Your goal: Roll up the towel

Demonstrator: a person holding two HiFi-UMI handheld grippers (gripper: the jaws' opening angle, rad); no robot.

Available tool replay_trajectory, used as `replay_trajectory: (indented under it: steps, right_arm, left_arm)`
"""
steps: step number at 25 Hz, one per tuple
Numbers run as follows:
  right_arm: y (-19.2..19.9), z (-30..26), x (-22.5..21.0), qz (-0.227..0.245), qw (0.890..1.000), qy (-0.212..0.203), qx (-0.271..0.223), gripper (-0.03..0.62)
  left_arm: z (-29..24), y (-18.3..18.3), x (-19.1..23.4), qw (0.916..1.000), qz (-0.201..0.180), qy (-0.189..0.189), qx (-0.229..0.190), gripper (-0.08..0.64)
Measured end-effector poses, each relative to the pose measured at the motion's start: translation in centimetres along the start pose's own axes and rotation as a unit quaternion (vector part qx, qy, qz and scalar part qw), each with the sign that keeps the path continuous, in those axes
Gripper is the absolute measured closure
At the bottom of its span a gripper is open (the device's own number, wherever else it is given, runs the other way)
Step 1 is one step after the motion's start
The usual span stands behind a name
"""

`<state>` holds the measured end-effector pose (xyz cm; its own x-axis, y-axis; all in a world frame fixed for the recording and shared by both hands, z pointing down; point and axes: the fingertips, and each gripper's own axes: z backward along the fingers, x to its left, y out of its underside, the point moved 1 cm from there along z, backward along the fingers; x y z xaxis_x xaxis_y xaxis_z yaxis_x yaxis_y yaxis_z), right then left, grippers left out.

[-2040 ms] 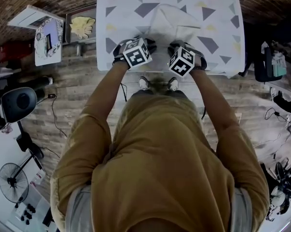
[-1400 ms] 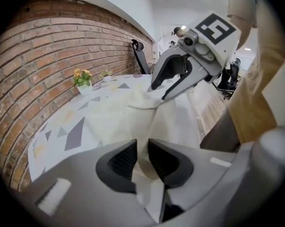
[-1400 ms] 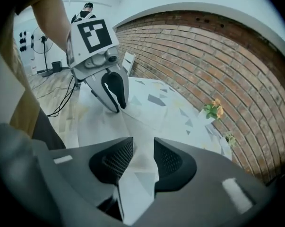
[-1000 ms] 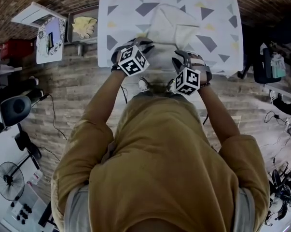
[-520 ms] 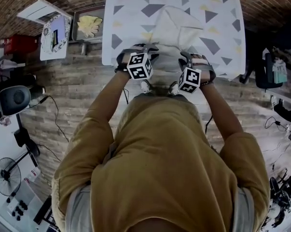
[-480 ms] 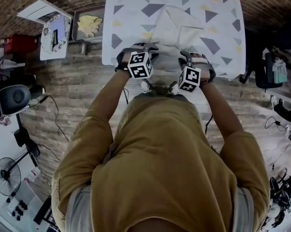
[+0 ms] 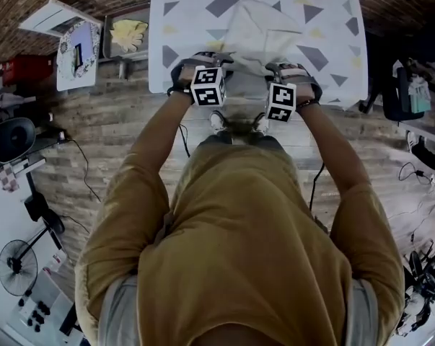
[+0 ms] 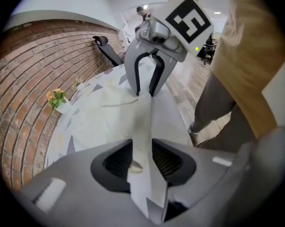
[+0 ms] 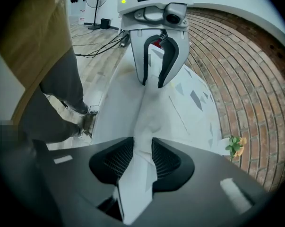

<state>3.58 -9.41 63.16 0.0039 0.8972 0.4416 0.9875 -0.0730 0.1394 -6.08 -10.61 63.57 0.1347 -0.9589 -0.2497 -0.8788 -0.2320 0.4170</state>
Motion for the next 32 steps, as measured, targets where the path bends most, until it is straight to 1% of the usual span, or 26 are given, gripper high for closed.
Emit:
replay_trajectory:
  steps: [2, 5, 8, 11, 14, 16, 19, 22, 25, 27, 29, 32]
  right_arm:
    - [0.1, -0.1, -0.1, -0.009, 1.000, 0.000, 0.003, 0.477]
    - [0.3, 0.1, -0.3, -0.045, 0.999, -0.003, -0.001, 0.486]
    - [-0.3, 0.8, -0.8, -0.093, 0.995, -0.009, -0.030, 0.511]
    - [-0.6, 2.1, -1.6, -0.141, 0.988, -0.015, -0.055, 0.522]
    - [-0.5, 2.8, -2.0, -0.157, 0.985, -0.022, -0.066, 0.523]
    - [-0.4, 3.0, -2.2, -0.171, 0.982, -0.027, -0.072, 0.523]
    - [-0.6, 3.4, -2.5, -0.191, 0.977, -0.034, -0.084, 0.523]
    - [-1.1, 4.0, -2.3, -0.193, 0.976, -0.046, -0.094, 0.523]
    - [-1.3, 4.6, -1.6, -0.189, 0.975, -0.067, -0.099, 0.523]
    - [-1.3, 4.9, -1.0, -0.187, 0.973, -0.088, -0.099, 0.523]
    - [-1.2, 5.2, -0.5, -0.185, 0.971, -0.111, -0.098, 0.523]
    - [-1.0, 5.6, -0.8, -0.201, 0.965, -0.138, -0.097, 0.523]
  left_arm:
    - [-0.3, 0.1, -0.2, 0.9999, -0.011, 0.004, 0.005, 0.403]
    - [-0.3, 0.2, -0.2, 1.0000, -0.007, 0.007, 0.000, 0.402]
    - [-0.1, 0.1, 0.0, 1.0000, 0.001, 0.000, -0.006, 0.400]
    - [0.9, -0.8, 0.5, 0.9988, 0.008, -0.037, -0.031, 0.400]
    - [1.9, -2.0, 1.3, 0.9950, 0.002, -0.082, -0.057, 0.390]
    - [1.8, -2.6, 1.4, 0.9943, -0.006, -0.086, -0.063, 0.358]
    - [0.7, -2.5, 1.1, 0.9962, -0.009, -0.071, -0.050, 0.296]
    - [0.3, -1.9, 1.2, 0.9969, 0.002, -0.069, -0.039, 0.298]
    - [0.5, -1.8, 0.6, 0.9978, 0.008, -0.052, -0.041, 0.432]
    - [0.9, -2.0, 0.0, 0.9984, 0.017, -0.025, -0.047, 0.465]
    - [1.4, -2.2, -0.4, 0.9976, 0.041, 0.015, -0.053, 0.470]
    - [2.2, -2.7, -0.3, 0.9916, 0.083, 0.078, -0.061, 0.471]
